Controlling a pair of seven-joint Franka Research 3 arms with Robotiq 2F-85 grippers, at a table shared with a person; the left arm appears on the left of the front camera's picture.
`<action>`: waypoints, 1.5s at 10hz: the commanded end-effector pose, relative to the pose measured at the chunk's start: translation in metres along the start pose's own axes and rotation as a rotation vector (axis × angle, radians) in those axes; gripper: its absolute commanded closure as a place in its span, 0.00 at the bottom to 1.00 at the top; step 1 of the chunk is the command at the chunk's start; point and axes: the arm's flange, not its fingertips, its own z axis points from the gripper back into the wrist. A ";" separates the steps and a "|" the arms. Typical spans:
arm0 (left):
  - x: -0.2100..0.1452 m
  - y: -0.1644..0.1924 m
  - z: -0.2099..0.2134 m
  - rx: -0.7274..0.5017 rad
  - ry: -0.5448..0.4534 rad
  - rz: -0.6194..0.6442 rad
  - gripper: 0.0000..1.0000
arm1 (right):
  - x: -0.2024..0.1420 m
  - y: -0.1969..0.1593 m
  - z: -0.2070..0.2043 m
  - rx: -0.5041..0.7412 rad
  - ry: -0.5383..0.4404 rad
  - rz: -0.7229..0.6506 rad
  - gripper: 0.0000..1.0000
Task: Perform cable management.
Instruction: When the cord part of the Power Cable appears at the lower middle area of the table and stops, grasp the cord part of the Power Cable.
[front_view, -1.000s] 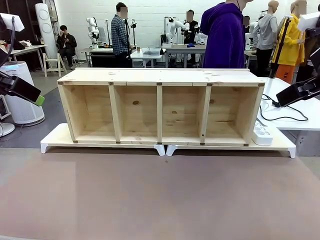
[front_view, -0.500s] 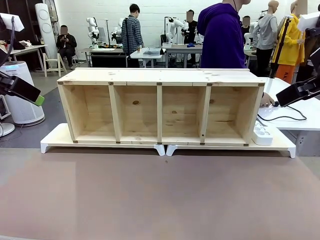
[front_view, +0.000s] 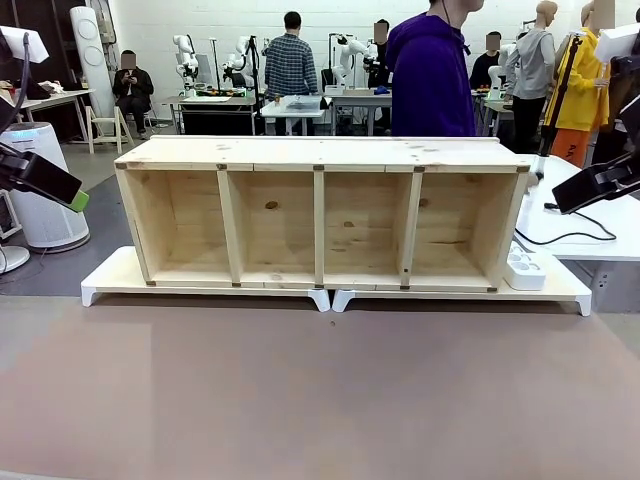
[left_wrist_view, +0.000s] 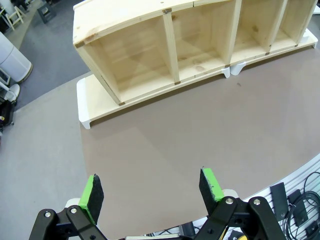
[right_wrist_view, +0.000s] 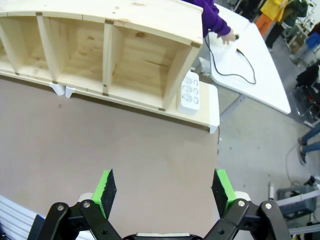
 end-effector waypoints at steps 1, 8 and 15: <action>0.001 -0.001 0.001 0.005 -0.011 -0.003 0.00 | 0.001 0.000 -0.001 -0.002 -0.003 0.006 0.00; 0.001 -0.001 0.001 0.005 -0.011 -0.003 0.00 | 0.001 0.000 -0.001 -0.002 -0.003 0.006 0.00; 0.001 -0.001 0.001 0.005 -0.011 -0.003 0.00 | 0.001 0.000 -0.001 -0.002 -0.003 0.006 0.00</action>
